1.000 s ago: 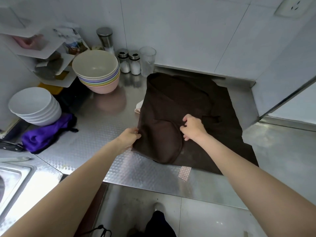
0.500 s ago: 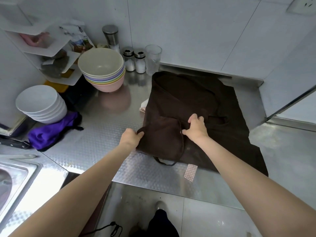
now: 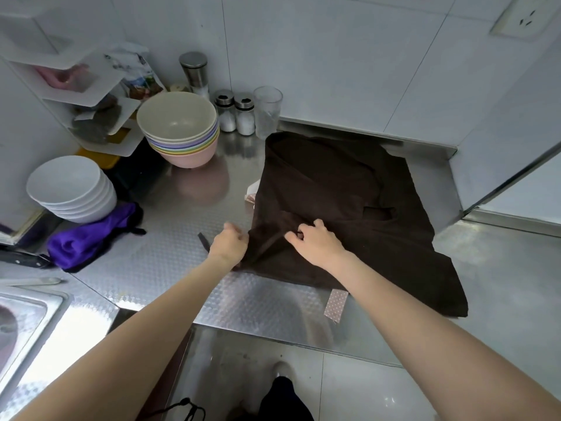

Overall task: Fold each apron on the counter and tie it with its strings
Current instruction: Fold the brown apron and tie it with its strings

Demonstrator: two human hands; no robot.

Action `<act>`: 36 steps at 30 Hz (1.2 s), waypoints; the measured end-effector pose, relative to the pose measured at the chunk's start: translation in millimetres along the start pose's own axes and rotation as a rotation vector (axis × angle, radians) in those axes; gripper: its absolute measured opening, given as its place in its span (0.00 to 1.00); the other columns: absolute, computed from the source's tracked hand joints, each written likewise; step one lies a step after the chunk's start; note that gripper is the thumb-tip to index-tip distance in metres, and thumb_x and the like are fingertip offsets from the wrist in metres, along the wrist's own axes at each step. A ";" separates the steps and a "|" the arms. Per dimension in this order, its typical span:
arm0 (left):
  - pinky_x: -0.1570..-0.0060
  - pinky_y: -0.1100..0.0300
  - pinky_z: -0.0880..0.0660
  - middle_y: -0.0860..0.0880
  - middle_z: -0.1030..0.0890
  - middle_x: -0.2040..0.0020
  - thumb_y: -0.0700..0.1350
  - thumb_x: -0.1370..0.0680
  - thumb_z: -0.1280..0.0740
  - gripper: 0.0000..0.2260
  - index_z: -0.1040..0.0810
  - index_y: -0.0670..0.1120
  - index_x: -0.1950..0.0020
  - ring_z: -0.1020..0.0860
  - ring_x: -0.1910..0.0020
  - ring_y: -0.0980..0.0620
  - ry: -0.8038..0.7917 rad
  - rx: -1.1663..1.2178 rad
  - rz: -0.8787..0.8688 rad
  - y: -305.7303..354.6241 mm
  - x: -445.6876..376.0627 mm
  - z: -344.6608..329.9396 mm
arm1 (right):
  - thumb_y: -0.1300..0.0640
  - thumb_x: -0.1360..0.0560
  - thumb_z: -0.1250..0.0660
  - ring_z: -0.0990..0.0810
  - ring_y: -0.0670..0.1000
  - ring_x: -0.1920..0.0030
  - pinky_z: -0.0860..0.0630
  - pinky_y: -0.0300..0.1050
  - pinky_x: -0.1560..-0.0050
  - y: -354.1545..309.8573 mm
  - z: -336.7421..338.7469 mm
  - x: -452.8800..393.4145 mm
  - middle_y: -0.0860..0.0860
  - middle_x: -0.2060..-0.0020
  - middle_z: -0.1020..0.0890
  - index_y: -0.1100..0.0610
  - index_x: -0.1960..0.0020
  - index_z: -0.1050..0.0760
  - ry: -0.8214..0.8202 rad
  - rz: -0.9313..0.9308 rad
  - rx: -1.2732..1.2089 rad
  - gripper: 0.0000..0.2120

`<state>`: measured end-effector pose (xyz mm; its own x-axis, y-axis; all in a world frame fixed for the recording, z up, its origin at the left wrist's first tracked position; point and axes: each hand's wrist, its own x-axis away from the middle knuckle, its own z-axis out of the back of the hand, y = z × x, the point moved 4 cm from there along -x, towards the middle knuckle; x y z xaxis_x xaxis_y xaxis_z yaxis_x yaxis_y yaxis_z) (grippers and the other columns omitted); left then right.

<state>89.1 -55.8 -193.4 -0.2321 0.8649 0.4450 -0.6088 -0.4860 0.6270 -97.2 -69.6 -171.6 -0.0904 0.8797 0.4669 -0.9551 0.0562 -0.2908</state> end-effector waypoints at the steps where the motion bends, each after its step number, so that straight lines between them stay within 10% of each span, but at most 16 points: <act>1: 0.42 0.49 0.27 0.40 0.24 0.42 0.47 0.20 0.41 0.14 0.31 0.39 0.40 0.24 0.46 0.40 0.134 -0.020 -0.064 2.7 3.6 5.4 | 0.35 0.24 0.51 0.30 0.64 0.40 0.32 0.58 0.38 -0.8 1.8 -3.5 0.56 0.37 0.34 0.51 0.35 0.30 -0.032 -0.018 -0.030 0.27; 3: 0.47 0.53 0.27 0.44 0.25 0.47 0.49 0.21 0.39 0.13 0.30 0.40 0.44 0.24 0.49 0.45 0.225 0.008 -0.241 12.4 11.3 12.0 | 0.31 0.28 0.56 0.32 0.62 0.38 0.33 0.57 0.39 -3.6 1.8 -8.1 0.55 0.35 0.34 0.49 0.33 0.32 -0.086 -0.018 -0.024 0.34; 8: 0.58 0.65 0.32 0.51 0.19 0.62 0.47 0.24 0.33 0.04 0.26 0.48 0.54 0.25 0.66 0.62 -0.331 -0.182 -0.377 22.4 18.6 -11.0 | 0.35 0.26 0.47 0.32 0.63 0.37 0.32 0.57 0.37 -6.6 4.2 -6.5 0.58 0.34 0.35 0.51 0.30 0.39 -0.097 -0.046 -0.063 0.31; 11: 0.58 0.63 0.31 0.54 0.21 0.71 0.46 0.21 0.37 0.10 0.21 0.48 0.61 0.26 0.69 0.62 -0.198 0.084 -0.318 25.4 7.9 12.1 | 0.43 0.26 0.35 0.32 0.63 0.34 0.33 0.55 0.36 -2.2 5.5 -5.3 0.59 0.28 0.43 0.49 0.24 0.60 -0.063 -0.023 -0.030 0.42; 17: 0.36 0.47 0.37 0.37 0.32 0.34 0.44 0.19 0.44 0.16 0.32 0.39 0.34 0.35 0.34 0.38 0.402 -0.222 0.143 5.8 -16.6 80.6 | 0.49 0.25 0.34 0.37 0.62 0.31 0.33 0.56 0.35 5.1 2.4 -6.3 0.57 0.27 0.43 0.55 0.24 0.58 -0.014 -0.076 -0.008 0.41; 23: 0.39 0.50 0.27 0.39 0.19 0.46 0.41 0.23 0.35 0.10 0.20 0.39 0.46 0.22 0.44 0.42 -0.183 -0.083 -0.048 -10.5 -7.1 23.5 | 0.47 0.23 0.38 0.39 0.63 0.33 0.34 0.58 0.38 -2.7 0.5 -12.1 0.55 0.30 0.42 0.53 0.26 0.49 0.005 -0.125 0.057 0.32; 36: 0.54 0.56 0.24 0.42 0.22 0.50 0.42 0.17 0.46 0.14 0.28 0.36 0.38 0.23 0.52 0.47 -0.375 0.267 0.178 -9.3 14.3 -12.4 | 0.41 0.21 0.46 0.54 0.61 0.25 0.44 0.63 0.30 -3.5 -20.8 3.6 0.48 0.23 0.54 0.46 0.23 0.56 -0.019 0.099 0.134 0.32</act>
<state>82.1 -37.4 -200.8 0.0043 0.6845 0.7290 -0.3578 -0.6797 0.6403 -88.3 -56.8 -186.2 -0.1902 0.8689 0.4571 -0.9702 -0.0949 -0.2231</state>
